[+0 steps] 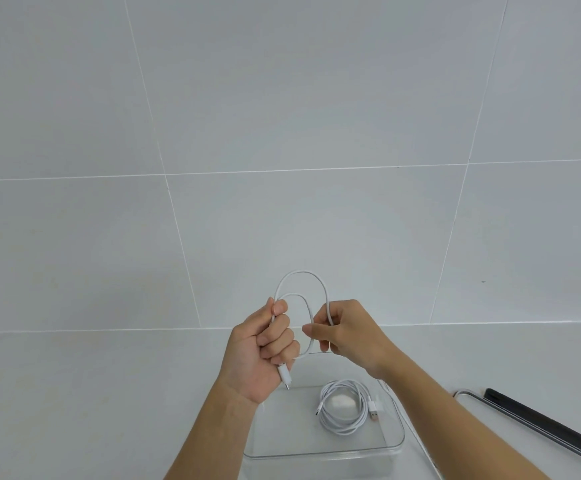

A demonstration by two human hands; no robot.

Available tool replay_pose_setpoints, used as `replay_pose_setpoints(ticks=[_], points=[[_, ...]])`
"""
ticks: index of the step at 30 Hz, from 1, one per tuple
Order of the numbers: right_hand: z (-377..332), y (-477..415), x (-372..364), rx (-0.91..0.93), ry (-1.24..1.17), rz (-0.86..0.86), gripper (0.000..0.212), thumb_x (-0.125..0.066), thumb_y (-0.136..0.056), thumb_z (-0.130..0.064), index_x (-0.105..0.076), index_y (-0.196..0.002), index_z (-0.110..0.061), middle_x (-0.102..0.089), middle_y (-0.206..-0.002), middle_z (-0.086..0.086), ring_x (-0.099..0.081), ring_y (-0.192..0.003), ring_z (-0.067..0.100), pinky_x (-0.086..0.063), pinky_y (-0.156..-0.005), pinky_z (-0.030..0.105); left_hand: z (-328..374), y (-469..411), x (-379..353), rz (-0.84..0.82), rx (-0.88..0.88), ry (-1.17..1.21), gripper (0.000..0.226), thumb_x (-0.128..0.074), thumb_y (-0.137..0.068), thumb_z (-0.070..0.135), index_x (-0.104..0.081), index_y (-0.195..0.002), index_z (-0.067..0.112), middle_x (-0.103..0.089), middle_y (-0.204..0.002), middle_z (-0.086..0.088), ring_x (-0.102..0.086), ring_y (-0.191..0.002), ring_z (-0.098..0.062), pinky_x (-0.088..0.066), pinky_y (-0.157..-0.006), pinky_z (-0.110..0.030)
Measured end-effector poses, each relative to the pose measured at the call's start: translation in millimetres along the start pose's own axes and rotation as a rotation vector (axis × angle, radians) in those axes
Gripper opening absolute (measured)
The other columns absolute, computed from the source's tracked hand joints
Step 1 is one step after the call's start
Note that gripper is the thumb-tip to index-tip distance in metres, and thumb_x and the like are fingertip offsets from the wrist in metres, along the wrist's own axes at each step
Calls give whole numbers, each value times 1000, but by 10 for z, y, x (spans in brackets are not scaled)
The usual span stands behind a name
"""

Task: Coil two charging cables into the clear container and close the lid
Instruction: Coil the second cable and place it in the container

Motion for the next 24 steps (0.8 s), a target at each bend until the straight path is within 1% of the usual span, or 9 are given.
replay_pose_setpoints(ticks=[3, 7, 11, 13, 17, 21, 24], points=[[75, -3, 10, -23, -37, 22, 19, -65, -82, -4, -54, -66, -6, -53, -53, 6, -41, -34, 1, -31, -39, 12, -36, -2, -3, -33, 21, -38, 23, -42, -84, 22, -47, -65, 11, -27, -32, 8, -6, -38, -11, -19, -35, -18], [163, -17, 61, -50, -54, 55, 15, -64, -81, -1, -56, -69, -3, -52, -51, 6, -40, -32, 1, -29, -37, 12, -86, 8, 1, -48, 46, -49, 27, -45, -82, 23, -47, -57, 12, -26, -30, 8, -7, -38, -13, -23, -38, -21], [246, -69, 111, -44, -8, 81, 14, -68, -79, -2, -59, -69, -2, -53, -48, 1, -43, -36, 1, -32, -42, 12, -171, -30, 24, -55, 52, -71, 35, -44, -84, 28, -43, -52, 15, -25, -29, 8, -8, -40, -14, -27, -42, -22], [291, -92, 111, -56, -1, 77, 14, -68, -79, -3, -59, -69, -3, -53, -47, -1, -45, -37, 1, -33, -42, 10, -196, -58, 52, -47, 56, -101, 35, -44, -85, 30, -41, -53, 16, -25, -30, 9, -9, -39, -13, -27, -42, -22], [348, -110, 112, -66, -11, 50, 15, -70, -79, -5, -59, -69, -4, -53, -47, -2, -45, -37, 0, -32, -41, 9, -197, -96, 95, -33, 38, -262, 30, -45, -85, 31, -40, -61, 14, -26, -38, 9, -21, -34, -7, -26, -41, -21], [416, -136, 92, -78, -2, 56, 18, -72, -78, -10, -58, -67, -7, -53, -48, -1, -45, -39, 3, -33, -43, 10, -230, -116, 108, -24, 34, -326, 32, -40, -92, 27, -39, -63, 14, -25, -40, 10, -20, -34, -5, -23, -42, -21], [477, -124, 95, -79, 22, 69, 22, -77, -74, -18, -58, -67, -10, -51, -50, -3, -46, -45, 5, -37, -49, 14, -213, -139, 162, 43, 24, -353, 34, -37, -97, 25, -42, -66, 13, -25, -41, 9, -19, -34, -6, -22, -41, -21]])
Point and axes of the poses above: each hand's wrist, its own y-axis away from the middle knuckle, its own x-axis out of the back of the hand, z = x × y, the point moved 3 cm from there along -y, towards the middle knuckle
